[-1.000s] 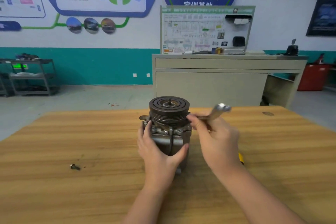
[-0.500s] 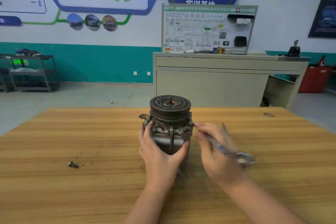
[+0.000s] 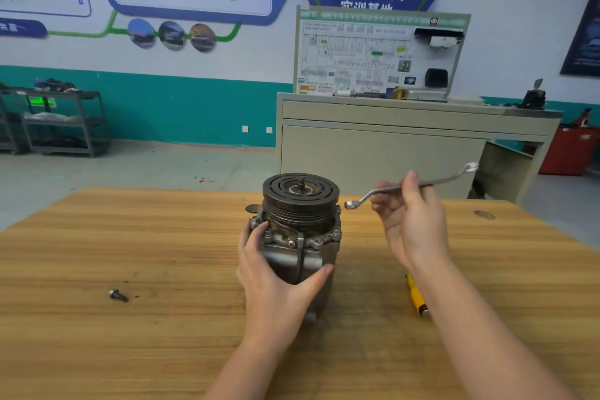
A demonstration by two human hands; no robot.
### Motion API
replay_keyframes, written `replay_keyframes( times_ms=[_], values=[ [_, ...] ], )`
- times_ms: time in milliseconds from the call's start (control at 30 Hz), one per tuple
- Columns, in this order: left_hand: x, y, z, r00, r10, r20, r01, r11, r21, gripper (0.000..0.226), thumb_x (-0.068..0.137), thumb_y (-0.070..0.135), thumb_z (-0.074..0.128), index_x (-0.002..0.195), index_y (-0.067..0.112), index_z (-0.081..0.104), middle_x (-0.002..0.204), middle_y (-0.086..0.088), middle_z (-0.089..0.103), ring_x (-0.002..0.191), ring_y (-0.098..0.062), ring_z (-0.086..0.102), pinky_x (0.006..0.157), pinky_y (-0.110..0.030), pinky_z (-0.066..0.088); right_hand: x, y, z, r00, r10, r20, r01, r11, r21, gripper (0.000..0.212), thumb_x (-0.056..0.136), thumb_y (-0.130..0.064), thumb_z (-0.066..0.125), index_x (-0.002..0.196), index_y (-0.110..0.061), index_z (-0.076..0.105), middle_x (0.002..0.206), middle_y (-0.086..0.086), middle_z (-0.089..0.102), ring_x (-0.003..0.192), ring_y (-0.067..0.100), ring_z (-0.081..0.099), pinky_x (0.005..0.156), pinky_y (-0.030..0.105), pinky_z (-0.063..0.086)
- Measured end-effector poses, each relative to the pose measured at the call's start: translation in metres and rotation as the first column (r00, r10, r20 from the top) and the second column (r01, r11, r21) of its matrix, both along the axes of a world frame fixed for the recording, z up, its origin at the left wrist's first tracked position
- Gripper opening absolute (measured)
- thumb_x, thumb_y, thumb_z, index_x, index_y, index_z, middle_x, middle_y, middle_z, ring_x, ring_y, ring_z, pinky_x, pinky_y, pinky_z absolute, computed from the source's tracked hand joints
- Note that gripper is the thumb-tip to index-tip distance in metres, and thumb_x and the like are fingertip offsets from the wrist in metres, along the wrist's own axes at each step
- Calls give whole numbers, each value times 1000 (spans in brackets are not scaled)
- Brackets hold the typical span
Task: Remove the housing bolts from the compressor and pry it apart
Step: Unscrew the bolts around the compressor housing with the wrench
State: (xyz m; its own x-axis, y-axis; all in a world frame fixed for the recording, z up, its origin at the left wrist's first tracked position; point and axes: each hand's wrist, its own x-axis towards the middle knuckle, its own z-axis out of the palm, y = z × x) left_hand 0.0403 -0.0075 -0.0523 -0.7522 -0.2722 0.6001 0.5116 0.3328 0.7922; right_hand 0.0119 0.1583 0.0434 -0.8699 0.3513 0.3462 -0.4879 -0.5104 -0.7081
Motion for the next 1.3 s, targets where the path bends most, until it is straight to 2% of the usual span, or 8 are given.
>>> replay_keyframes(
  times_ms=[100, 300, 567, 633, 767, 867, 1033, 1300],
  values=[
    [0, 0, 0, 1000, 7, -22, -7, 1000, 0, 94, 46, 67, 72, 120, 72, 14, 148, 24, 20, 133, 3, 20, 106, -21, 16, 18, -8, -8, 957, -243, -158, 276, 931, 238, 16, 103, -15, 39, 87, -13, 42, 65, 6, 70, 46, 16, 64, 44, 23, 50],
    [-1, -1, 0, 999, 22, -41, -22, 1000, 9, 95, 48, 67, 73, 128, 55, 22, 148, 12, 28, 135, -3, 25, 108, -27, 20, 37, -18, -28, 834, -250, -491, 520, 651, 552, 8, 93, -25, 57, 86, -23, 57, 66, 4, 66, 59, 13, 67, 60, 29, 56],
    [0, -2, 1, 999, 25, -44, -25, 1000, -8, 92, 50, 66, 74, 120, 72, 15, 145, 17, 29, 133, 1, 28, 114, -40, 27, 37, -30, -49, 547, -128, -827, 834, 160, 528, 27, 98, -22, 50, 90, 1, 62, 84, 12, 64, 82, 11, 57, 82, 7, 43],
    [0, -2, 0, 999, 20, -41, -20, 1000, -9, 93, 50, 66, 76, 121, 72, 15, 144, 21, 28, 133, 6, 26, 114, -37, 25, 41, -34, -64, 564, -182, -806, 823, 210, 528, 28, 103, -30, 39, 98, -8, 56, 96, 8, 65, 88, 12, 59, 84, 11, 46],
    [0, -2, 0, 998, 30, -58, -31, 999, -9, 94, 49, 65, 74, 122, 70, 17, 146, 20, 28, 133, 8, 25, 112, -34, 24, 41, -38, -64, 785, -274, -555, 521, 778, 353, 16, 101, -25, 37, 101, -35, 49, 91, -3, 65, 59, 15, 57, 60, 20, 48],
    [-1, -1, -1, 998, 38, -47, -38, 999, -15, 95, 48, 67, 73, 125, 66, 17, 145, 20, 27, 131, 3, 26, 111, -33, 24, 13, -28, -38, 953, -269, -139, 275, 961, 24, 18, 95, -7, 32, 91, -22, 41, 62, 6, 65, 38, 17, 44, 42, 19, 36],
    [-2, -1, 0, 996, 65, -62, -67, 997, -42, 95, 50, 68, 70, 129, 51, 20, 141, 17, 26, 130, 1, 25, 111, -38, 25, -27, -8, -9, 900, 234, 366, -211, 972, -104, 19, 103, -11, 35, 86, -13, 44, 53, 7, 62, 33, 12, 46, 35, 15, 36],
    [-2, -3, 1, 998, 39, -54, -41, 999, -34, 94, 50, 68, 71, 126, 58, 18, 145, 11, 29, 135, -9, 28, 113, -39, 26, 18, 3, -4, 985, -145, -93, 163, 962, 220, 18, 106, -17, 29, 93, -12, 40, 75, 12, 72, 59, 20, 69, 58, 26, 57]
  ],
)
